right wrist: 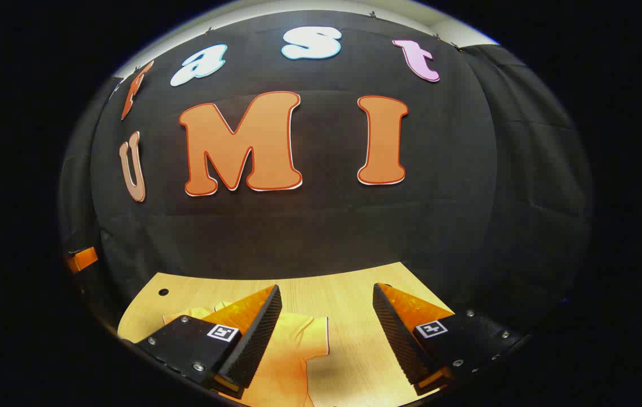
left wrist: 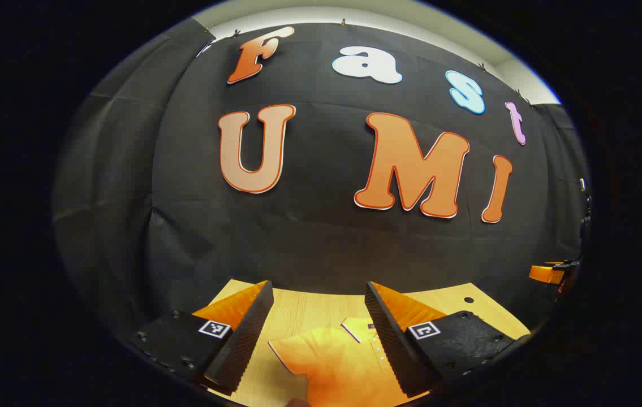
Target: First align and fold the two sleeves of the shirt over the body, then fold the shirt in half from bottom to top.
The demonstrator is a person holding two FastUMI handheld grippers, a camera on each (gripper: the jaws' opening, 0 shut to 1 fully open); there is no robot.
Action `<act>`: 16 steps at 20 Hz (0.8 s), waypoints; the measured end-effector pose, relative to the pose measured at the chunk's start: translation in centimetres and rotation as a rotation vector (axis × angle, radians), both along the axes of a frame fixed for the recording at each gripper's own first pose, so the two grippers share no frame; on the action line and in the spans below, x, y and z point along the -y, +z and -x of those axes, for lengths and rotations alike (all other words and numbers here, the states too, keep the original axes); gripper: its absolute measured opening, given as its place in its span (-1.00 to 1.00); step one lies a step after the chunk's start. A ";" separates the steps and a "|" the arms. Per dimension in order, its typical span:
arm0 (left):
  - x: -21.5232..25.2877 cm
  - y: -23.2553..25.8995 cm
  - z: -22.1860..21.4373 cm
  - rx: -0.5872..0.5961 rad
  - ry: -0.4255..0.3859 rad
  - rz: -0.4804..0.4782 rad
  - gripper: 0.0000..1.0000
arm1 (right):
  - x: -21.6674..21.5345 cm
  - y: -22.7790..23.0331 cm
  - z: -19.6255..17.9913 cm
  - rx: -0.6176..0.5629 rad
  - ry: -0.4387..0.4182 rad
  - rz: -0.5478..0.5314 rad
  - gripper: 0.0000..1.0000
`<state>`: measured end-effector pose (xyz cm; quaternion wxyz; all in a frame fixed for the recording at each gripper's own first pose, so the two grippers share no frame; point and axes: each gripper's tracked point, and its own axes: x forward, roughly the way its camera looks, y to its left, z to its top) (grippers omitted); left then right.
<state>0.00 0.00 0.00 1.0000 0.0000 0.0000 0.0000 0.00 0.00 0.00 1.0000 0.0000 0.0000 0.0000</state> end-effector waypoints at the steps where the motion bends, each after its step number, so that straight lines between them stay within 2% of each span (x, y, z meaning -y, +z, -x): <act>1: 0.0 0.0 0.1 0.003 0.003 -0.004 0.96 | 0.0 0.1 0.0 0.001 0.004 -0.001 0.96; 7: 0.2 -0.3 0.1 -0.014 0.006 0.023 0.96 | -0.4 0.5 0.2 0.013 0.027 -0.014 0.95; 13: -0.1 0.4 0.1 0.016 0.010 0.021 0.96 | -1.4 1.1 0.5 0.045 0.049 0.040 0.96; 14: -0.2 0.5 0.1 0.019 0.014 0.017 0.90 | -1.8 1.3 0.6 0.057 0.059 0.043 0.96; 16: -0.2 0.7 0.1 0.028 0.005 0.019 0.96 | -2.4 1.3 0.6 0.079 0.075 0.054 0.95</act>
